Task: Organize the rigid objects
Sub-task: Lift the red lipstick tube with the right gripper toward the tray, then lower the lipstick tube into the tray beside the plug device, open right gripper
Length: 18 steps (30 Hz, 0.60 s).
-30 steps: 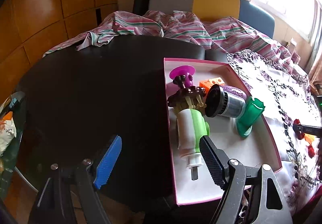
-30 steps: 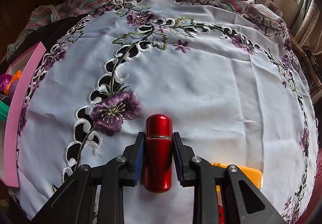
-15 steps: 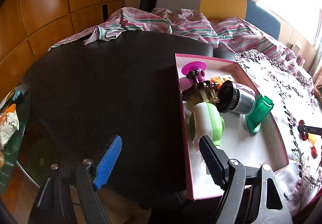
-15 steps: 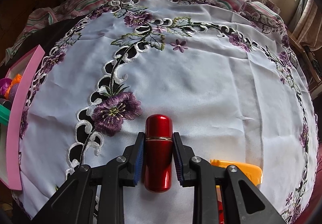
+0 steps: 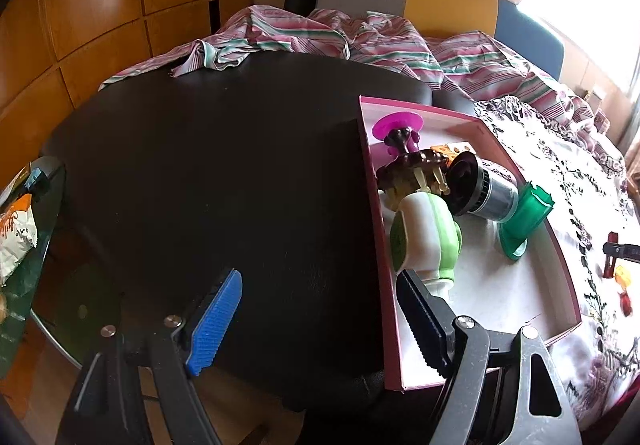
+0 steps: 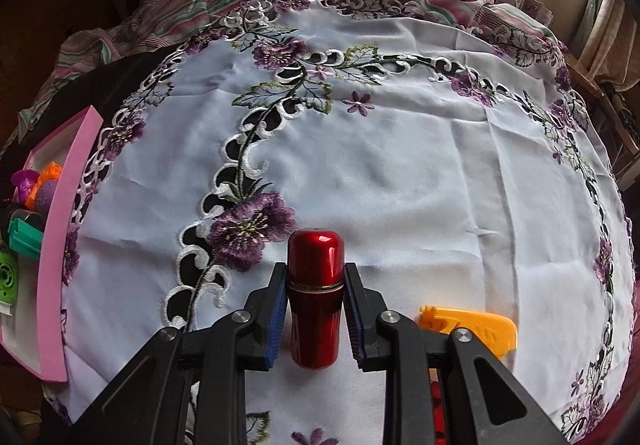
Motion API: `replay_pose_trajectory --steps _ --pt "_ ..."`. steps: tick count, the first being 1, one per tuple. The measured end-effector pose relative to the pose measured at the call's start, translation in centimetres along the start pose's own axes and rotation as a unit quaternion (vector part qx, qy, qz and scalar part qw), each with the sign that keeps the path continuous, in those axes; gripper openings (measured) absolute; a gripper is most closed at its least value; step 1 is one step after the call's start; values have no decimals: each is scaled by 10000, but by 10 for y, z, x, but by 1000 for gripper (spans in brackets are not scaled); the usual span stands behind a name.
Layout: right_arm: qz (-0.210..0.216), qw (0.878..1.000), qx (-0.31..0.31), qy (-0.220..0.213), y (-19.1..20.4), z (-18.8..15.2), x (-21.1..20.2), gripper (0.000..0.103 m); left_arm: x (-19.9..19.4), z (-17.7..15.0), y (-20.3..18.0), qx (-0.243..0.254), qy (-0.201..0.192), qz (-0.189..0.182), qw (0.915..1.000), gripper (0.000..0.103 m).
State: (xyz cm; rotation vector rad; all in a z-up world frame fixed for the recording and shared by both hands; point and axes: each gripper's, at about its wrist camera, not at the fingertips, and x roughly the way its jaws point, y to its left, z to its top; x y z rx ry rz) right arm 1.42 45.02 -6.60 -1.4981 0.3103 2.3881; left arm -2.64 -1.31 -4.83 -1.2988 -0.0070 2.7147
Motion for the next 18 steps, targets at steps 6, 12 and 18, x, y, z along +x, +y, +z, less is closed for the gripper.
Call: replay_pose_trajectory --steps 6,12,18 --pt "323 9994 -117 -41 25 -6 -13 26 2 0 1 -23 31 19 10000 80" --pt "695 9964 -406 -265 62 -10 -36 26 4 1 6 -127 77 32 9999 80" --pt "1126 9898 -717 -499 101 -12 -63 26 3 4 10 -196 12 61 9998 80"
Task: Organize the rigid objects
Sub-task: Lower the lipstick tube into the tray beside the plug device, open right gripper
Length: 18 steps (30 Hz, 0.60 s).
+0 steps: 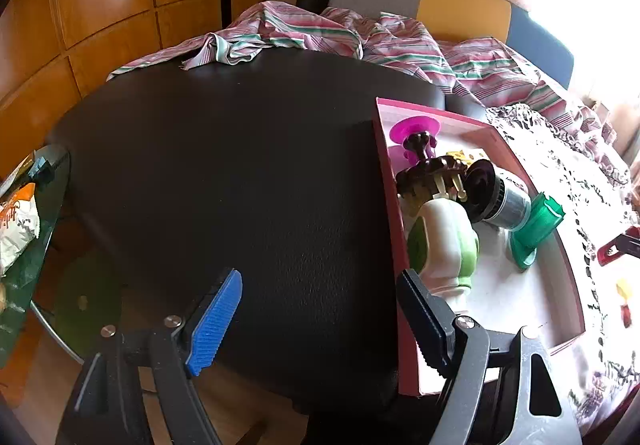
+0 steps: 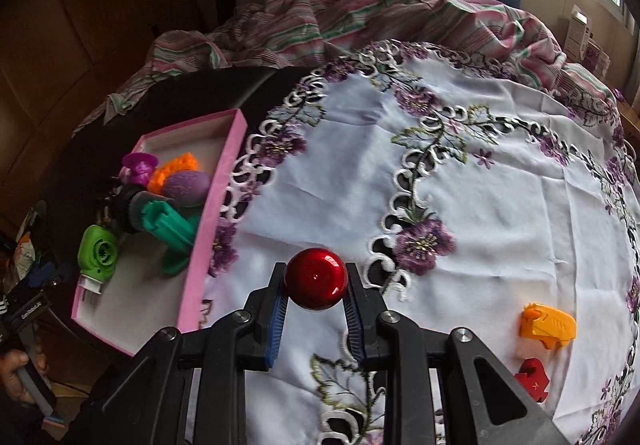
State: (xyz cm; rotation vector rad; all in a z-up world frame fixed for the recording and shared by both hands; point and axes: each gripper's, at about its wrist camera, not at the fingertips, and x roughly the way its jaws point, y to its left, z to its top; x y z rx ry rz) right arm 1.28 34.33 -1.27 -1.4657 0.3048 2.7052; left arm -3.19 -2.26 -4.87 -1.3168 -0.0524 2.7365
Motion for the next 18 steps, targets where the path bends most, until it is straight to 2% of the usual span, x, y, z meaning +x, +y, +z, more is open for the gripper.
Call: replay_pose_trajectory --steps 6,10,18 --pt "648 9976 -250 -41 46 1 -5 26 -4 0 0 25 -20 -108 9999 80" --pt "1078 9933 -393 95 82 -2 3 26 -7 1 -3 82 -46 -160 9998 80" --pt "1440 9865 -629 451 140 -1 42 26 -9 3 0 58 -74 -166 9998 80"
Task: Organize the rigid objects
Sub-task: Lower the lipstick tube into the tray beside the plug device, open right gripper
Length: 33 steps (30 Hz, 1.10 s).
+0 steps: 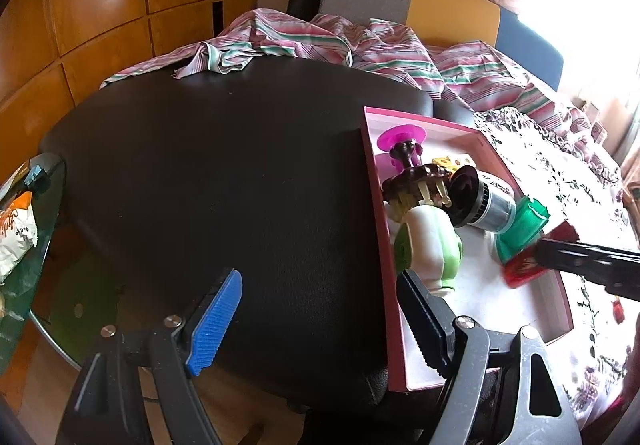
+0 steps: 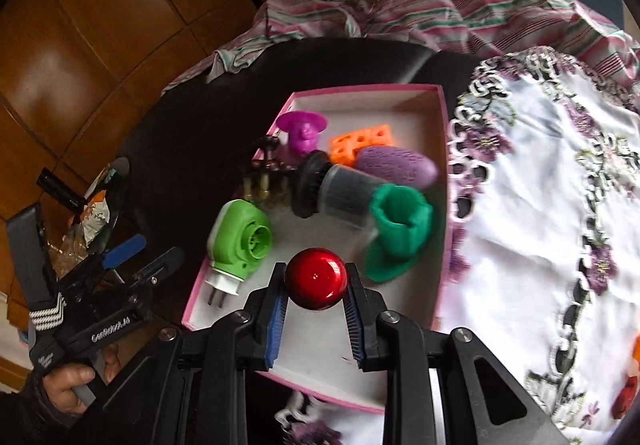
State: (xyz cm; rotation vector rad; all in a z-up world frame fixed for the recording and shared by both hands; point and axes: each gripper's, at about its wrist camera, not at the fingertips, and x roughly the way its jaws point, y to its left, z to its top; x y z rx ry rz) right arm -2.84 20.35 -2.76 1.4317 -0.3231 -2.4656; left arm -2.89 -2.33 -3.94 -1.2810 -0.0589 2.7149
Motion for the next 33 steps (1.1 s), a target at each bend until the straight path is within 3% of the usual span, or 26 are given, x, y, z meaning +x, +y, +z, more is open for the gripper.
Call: replay_pose_trajectory --steps 8,15,22,23,25,29,33 --pt "-40 9990 150 409 8 24 58 26 5 -2 -1 -1 73 -36 10000 80" --pt "96 9990 294 329 2 23 59 38 7 -2 0 -51 82 -57 9999 80" --pt "7 9999 145 -84 5 15 40 38 8 -5 -4 -15 141 -78 9999 80" --pt "-47 9999 107 -82 7 17 43 38 8 -5 -5 0 149 -87 9999 80" --pt "-160 9999 21 2 10 19 52 27 7 -6 -7 36 150 -100 9998 80" --pt "14 9996 -243 125 23 18 63 26 8 -7 -10 74 182 -128 9997 80" --pt "57 9997 -85 239 17 17 68 28 7 -7 -11 99 172 -119 9997 80"
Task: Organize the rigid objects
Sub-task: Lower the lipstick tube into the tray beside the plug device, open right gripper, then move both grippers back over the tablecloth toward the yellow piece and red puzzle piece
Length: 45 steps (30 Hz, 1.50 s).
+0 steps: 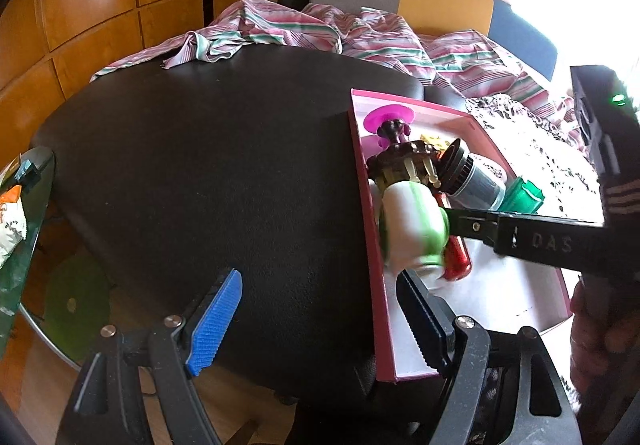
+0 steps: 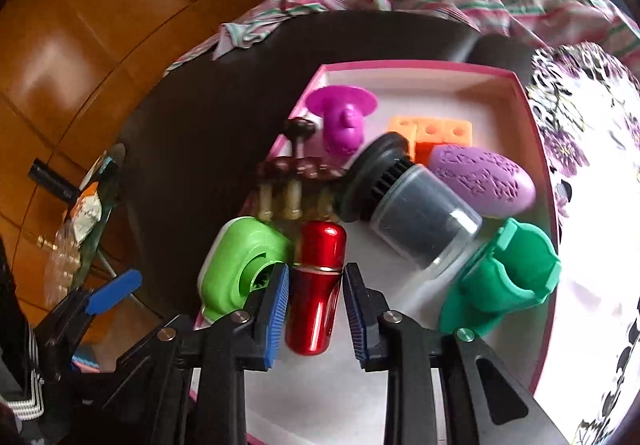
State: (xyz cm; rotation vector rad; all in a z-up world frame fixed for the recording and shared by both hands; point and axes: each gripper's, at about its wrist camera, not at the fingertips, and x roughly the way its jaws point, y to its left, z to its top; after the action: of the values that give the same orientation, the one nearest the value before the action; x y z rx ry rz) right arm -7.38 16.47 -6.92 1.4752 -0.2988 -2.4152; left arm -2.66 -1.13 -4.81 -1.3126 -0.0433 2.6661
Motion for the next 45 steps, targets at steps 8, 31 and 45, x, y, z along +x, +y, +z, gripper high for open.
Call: replay_pose_trajectory --steps 8,31,45 --pt "-228 9997 48 -118 -4 -6 -10 28 -2 1 1 -18 -43 78 10000 80" --pt "-860 9945 -288 -529 0 -18 -52 32 -13 1 -4 128 -199 140 9996 80" --pt "-1321 9888 34 -699 -55 -32 -106 35 -24 12 -20 379 -396 139 9984 80"
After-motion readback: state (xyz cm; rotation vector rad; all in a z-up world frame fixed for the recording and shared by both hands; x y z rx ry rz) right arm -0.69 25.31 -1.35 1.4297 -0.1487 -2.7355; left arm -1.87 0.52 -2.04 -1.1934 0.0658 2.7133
